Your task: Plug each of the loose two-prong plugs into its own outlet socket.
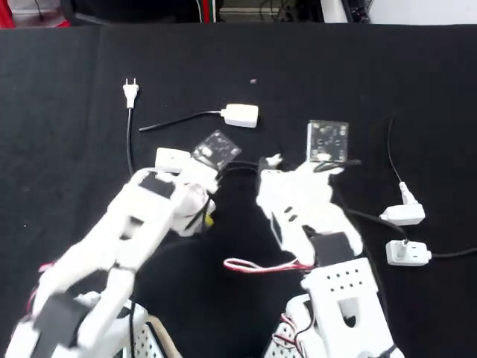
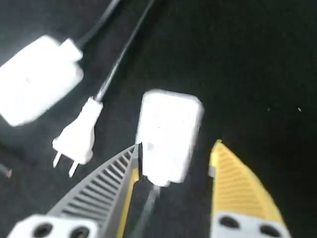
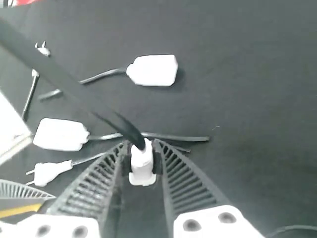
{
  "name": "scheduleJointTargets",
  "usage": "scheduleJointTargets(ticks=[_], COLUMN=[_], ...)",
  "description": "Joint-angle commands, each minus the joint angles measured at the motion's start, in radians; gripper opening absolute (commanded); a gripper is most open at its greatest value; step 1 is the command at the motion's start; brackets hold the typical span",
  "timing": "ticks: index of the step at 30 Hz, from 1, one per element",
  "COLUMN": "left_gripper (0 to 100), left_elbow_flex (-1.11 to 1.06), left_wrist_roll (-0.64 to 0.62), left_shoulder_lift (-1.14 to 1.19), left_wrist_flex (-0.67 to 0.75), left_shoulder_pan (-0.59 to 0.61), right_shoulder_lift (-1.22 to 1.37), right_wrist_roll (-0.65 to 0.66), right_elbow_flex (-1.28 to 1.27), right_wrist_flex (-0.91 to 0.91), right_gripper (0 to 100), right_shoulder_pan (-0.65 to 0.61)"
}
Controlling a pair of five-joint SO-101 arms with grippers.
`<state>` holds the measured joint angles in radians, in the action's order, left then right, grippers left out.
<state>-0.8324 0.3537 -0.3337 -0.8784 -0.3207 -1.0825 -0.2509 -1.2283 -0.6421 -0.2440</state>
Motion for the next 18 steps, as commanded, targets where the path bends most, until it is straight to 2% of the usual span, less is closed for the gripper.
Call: scheduleJointTargets(ticks=[1,5,9,14,18], left_gripper=[29,30,30,30,30], left_elbow_flex=[-0.145,-0.277,-0.344,-0.414,-0.479], left_wrist_roll=[-0.037,-0.035,-0.031,-0.017,-0.006], left_shoulder_lift=[-0.278,-0.496,-0.706,-0.965,-1.117], left_wrist_flex=[0.015,-0.006,-0.121,-0.239,-0.322], left_shoulder_pan=[0.036,0.091,0.194,0.375,0.458], right_shoulder_lift=[-0.021,-0.021,-0.021,-0.021,-0.019], right_wrist_roll=[0.009,0.031,0.025,-0.026,-0.028], right_elbow_flex=[-0.016,-0.042,-0.054,-0.116,-0.214], right_wrist_flex=[0.068,0.087,0.101,0.219,0.353], right_gripper=[1.2,1.2,1.2,1.2,1.2], right_shoulder_pan=[-0.066,-0.118,-0.187,-0.272,-0.325])
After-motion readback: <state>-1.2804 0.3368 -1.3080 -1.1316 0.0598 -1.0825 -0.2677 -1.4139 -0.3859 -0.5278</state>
